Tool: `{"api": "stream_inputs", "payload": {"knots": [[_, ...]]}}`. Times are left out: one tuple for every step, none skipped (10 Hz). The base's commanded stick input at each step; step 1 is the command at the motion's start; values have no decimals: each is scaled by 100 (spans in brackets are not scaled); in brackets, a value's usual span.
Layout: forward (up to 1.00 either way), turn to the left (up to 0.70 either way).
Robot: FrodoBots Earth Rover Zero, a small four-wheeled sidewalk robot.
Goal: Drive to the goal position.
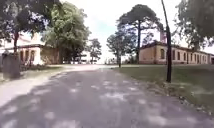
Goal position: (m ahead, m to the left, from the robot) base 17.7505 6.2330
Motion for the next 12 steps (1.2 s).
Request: {"api": "stream_inputs", "payload": {"knots": [[85, 0], [85, 0], [85, 0], [85, 0], [85, 0], [85, 0], [85, 0], [85, 0], [85, 0], [85, 0], [85, 0], [85, 0]]}}
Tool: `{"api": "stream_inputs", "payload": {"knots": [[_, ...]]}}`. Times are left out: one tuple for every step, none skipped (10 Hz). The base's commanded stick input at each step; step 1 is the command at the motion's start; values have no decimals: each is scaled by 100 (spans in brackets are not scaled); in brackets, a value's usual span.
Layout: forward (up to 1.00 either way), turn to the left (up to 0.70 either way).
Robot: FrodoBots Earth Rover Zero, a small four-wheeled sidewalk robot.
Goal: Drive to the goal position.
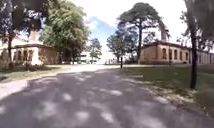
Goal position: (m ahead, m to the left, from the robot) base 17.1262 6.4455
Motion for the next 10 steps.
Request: {"api": "stream_inputs", "payload": {"knots": [[85, 0], [85, 0], [85, 0], [85, 0], [85, 0], [85, 0], [85, 0], [85, 0], [85, 0], [85, 0]]}}
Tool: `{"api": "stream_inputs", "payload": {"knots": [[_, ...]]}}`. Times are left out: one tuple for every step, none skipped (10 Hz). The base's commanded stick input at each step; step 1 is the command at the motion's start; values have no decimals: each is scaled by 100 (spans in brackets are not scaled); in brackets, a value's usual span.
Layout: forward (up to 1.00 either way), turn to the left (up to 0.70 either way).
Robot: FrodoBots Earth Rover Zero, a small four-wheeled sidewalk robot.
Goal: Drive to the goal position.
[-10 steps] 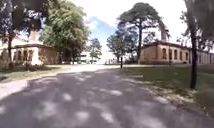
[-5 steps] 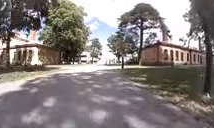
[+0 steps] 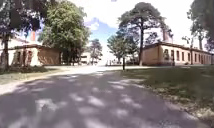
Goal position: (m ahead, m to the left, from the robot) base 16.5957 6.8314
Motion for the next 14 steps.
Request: {"api": "stream_inputs", "payload": {"knots": [[85, 0], [85, 0], [85, 0], [85, 0], [85, 0], [85, 0], [85, 0], [85, 0], [85, 0], [85, 0], [85, 0], [85, 0], [85, 0], [85, 0]]}}
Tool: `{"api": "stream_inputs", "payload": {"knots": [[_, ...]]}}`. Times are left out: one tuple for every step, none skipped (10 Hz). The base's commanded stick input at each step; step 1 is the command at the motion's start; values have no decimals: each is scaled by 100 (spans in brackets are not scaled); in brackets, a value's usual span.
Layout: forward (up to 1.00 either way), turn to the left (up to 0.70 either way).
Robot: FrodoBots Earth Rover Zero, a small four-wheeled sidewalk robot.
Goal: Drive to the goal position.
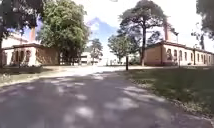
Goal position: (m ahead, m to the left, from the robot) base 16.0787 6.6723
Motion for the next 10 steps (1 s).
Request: {"api": "stream_inputs", "payload": {"knots": [[85, 0], [85, 0], [85, 0], [85, 0], [85, 0], [85, 0], [85, 0], [85, 0], [85, 0], [85, 0]]}}
